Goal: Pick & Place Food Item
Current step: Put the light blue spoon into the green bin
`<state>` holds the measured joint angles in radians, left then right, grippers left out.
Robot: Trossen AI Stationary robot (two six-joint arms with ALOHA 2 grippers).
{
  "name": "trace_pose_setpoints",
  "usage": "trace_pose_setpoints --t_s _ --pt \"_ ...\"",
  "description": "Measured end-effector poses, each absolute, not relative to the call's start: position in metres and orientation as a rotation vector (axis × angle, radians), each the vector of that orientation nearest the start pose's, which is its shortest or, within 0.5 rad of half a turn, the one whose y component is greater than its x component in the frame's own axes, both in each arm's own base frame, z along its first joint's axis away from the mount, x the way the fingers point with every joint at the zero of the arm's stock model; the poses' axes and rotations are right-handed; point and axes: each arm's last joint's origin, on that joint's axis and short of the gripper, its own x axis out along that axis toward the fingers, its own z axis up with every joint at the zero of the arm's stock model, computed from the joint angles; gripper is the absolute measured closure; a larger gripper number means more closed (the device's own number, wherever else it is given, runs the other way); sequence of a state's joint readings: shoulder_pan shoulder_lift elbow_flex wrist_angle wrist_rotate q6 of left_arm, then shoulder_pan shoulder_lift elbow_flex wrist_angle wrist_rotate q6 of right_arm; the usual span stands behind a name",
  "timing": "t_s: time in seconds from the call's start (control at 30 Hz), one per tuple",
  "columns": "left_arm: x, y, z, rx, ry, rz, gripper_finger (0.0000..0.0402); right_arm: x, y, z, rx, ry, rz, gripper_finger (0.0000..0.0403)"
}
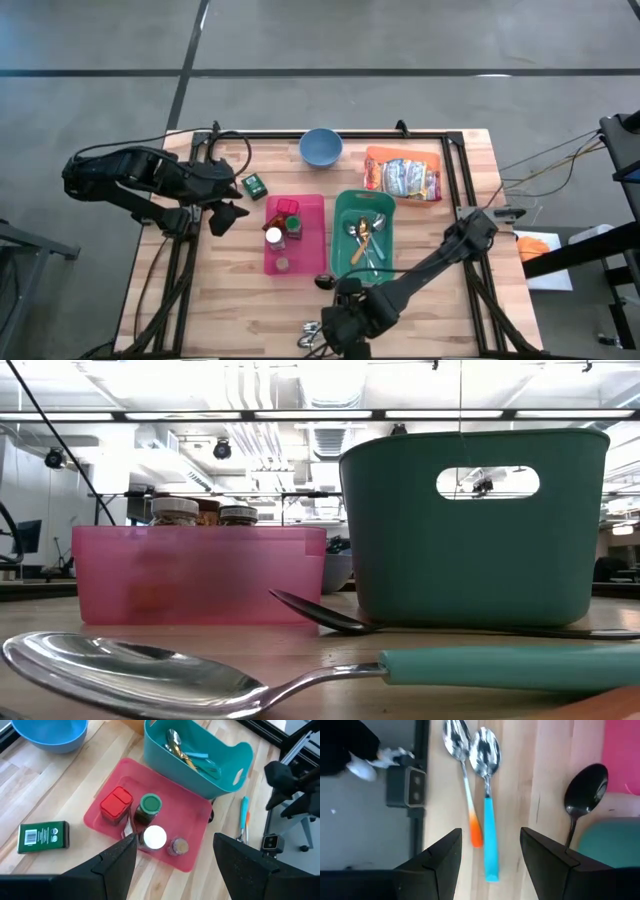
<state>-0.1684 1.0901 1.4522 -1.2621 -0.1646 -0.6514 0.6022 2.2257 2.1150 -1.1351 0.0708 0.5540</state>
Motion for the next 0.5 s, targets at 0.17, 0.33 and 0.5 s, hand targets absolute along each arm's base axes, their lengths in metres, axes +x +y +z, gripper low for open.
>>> trace_pose_setpoints --t_s 0.17,0.33,0.5 --pt "0.164 -0.023 0.405 -0.461 0.853 0.285 0.0139 0.383 0.261 0.237 0.012 1.291 0.126 0.0204" --pt "0.163 -0.023 0.405 -0.459 0.857 0.287 0.0139 0.385 0.262 0.229 0.017 1.266 0.134 0.0204" --pt "0.163 -0.023 0.405 -0.459 0.857 0.286 0.0139 0.39 0.264 0.22 0.02 1.202 0.123 0.0204"
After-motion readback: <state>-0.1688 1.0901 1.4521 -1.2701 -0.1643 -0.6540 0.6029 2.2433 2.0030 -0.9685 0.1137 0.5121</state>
